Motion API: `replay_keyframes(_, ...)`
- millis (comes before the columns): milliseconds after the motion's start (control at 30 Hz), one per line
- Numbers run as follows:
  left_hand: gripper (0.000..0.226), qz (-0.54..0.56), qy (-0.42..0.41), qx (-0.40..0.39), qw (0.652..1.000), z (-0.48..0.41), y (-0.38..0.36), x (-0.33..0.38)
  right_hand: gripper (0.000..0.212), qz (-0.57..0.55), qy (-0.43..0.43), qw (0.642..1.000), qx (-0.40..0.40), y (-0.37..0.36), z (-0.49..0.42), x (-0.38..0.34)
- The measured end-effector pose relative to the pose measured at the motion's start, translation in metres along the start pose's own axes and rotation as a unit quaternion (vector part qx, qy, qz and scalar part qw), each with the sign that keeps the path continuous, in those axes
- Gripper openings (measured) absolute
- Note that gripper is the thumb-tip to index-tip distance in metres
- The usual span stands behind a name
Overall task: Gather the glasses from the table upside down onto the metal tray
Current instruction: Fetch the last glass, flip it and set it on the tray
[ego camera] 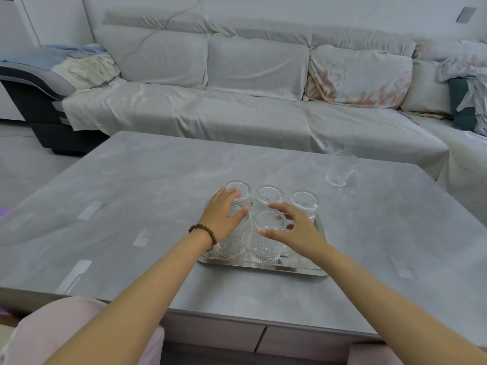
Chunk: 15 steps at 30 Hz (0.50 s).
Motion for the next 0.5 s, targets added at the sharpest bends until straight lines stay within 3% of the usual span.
replay_keyframes(167,0.045,0.022,-0.009,0.002,1.000,-0.021,0.019,0.012,0.038,-0.143,0.000,0.989,0.029,0.046,-0.015,-0.006)
replay_keyframes(267,0.041,0.079,-0.008,-0.016,0.997,-0.052,0.025,0.031,0.037,-0.225,-0.018,0.972,0.069,0.098,-0.032,0.001)
replay_keyframes(400,0.038,0.135,0.005,-0.089,0.987,-0.105,0.004,0.069,0.029,-0.388,-0.096,0.907,0.137,0.170,-0.059,0.040)
replay_keyframes(500,0.042,0.133,0.001,-0.113,0.985,-0.149,-0.026,0.102,0.036,-0.422,-0.137,0.877,0.183,0.213,-0.077,0.080)
Point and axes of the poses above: each hand's wrist, its own z-axis away from the middle knuckle, its own y-axis out of the back of the hand, x = y × z, the point moved 5 cm from there along -z, towards the middle knuckle, and after that the axes turned 4 degrees about y, right-handed, at the moved point
